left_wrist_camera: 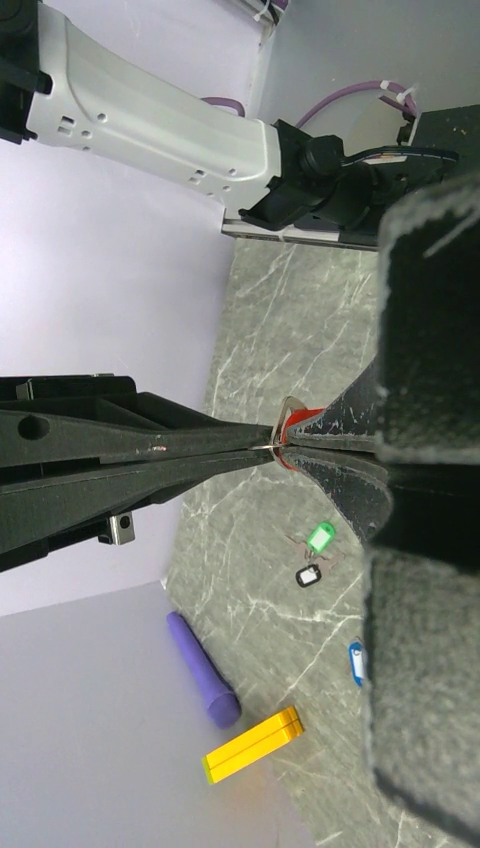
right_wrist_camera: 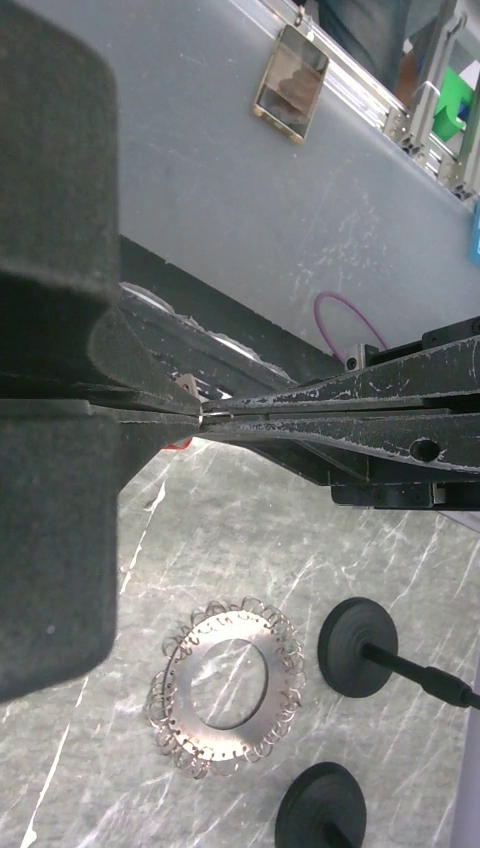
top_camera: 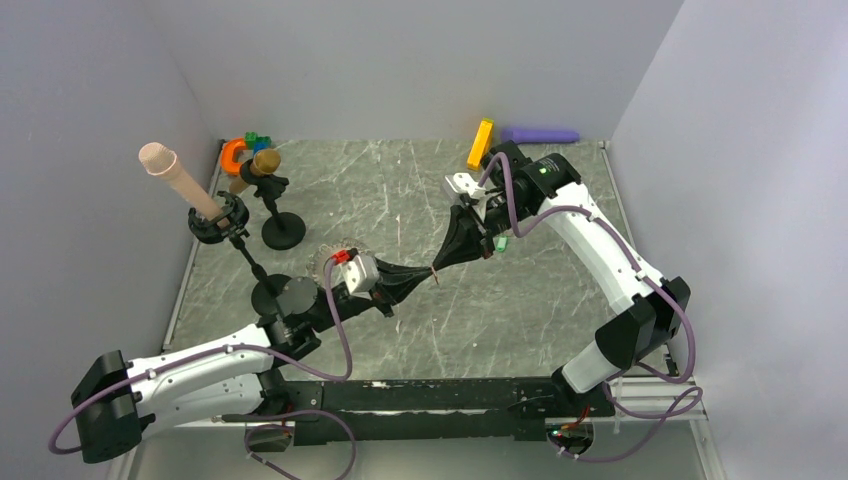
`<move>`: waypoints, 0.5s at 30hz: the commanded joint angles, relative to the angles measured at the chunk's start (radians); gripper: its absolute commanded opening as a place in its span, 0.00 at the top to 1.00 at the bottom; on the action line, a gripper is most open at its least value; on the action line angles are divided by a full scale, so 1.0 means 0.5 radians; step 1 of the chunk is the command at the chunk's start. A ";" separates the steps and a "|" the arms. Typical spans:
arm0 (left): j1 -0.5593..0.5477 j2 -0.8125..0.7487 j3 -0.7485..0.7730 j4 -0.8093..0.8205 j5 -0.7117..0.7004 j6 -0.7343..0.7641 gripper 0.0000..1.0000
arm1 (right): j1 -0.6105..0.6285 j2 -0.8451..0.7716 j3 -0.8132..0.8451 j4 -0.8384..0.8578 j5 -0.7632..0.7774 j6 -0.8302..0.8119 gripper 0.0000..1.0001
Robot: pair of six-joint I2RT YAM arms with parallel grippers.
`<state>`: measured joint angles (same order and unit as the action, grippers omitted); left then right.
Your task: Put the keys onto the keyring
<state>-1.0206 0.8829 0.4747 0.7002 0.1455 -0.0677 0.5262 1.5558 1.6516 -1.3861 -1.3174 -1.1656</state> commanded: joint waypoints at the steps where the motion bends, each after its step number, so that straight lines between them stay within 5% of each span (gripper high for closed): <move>1: -0.013 0.021 0.017 0.128 0.027 -0.027 1.00 | 0.024 -0.032 0.002 0.054 -0.097 -0.023 1.00; 4: -0.013 0.018 0.026 0.107 0.005 -0.044 1.00 | 0.024 -0.037 0.001 0.056 -0.082 -0.021 1.00; 7: -0.013 -0.040 0.052 -0.053 -0.037 -0.055 0.61 | 0.024 -0.046 0.009 0.094 0.012 0.054 1.00; 9: -0.012 -0.127 0.054 -0.191 -0.065 -0.038 0.49 | 0.023 -0.056 0.007 0.120 0.107 0.086 1.00; 15: -0.011 -0.392 0.091 -0.622 -0.168 0.061 0.43 | 0.031 -0.072 0.008 0.119 0.291 0.076 1.00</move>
<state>-1.0218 0.7479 0.4755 0.5152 0.1032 -0.0704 0.5343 1.5555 1.6516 -1.3590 -1.2243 -1.1271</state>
